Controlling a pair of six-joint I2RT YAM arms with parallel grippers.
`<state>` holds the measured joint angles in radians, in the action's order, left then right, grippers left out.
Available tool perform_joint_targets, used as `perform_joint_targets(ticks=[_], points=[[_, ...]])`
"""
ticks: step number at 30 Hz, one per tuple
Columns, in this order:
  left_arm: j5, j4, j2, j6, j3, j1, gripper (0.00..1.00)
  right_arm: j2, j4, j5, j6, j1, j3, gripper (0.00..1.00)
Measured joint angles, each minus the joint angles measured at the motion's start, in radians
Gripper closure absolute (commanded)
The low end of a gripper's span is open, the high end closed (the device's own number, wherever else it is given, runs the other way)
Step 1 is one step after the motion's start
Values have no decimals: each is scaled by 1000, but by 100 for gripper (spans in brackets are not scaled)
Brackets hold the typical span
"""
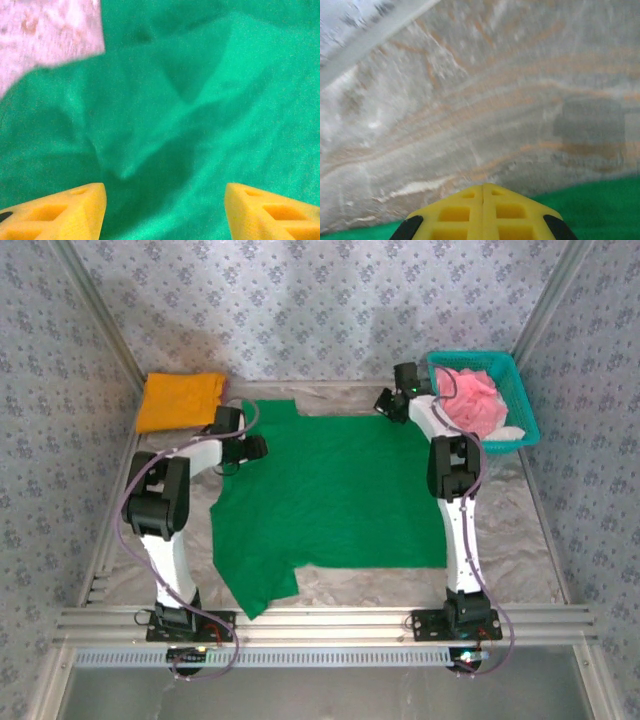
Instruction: Fold and stack the t-shirts
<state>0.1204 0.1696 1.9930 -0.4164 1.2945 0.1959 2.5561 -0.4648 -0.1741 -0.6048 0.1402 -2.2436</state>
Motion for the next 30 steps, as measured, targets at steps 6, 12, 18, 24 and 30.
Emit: perform_joint_targets(ticks=[6,12,18,24,30], points=[[23,14,2,-7,32,-28,36,-182,16,-83,0,-11,152,100],[-33,23,-321,-43,-203,-1,53,-679,57,-23,22,67,697,100],[-87,49,-377,-33,-237,68,100,-848,74,80,49,129,969,100],[-96,95,-158,-27,-188,71,100,-679,73,139,75,104,996,100],[-61,92,-10,-76,-10,38,100,-541,70,152,81,103,892,100]])
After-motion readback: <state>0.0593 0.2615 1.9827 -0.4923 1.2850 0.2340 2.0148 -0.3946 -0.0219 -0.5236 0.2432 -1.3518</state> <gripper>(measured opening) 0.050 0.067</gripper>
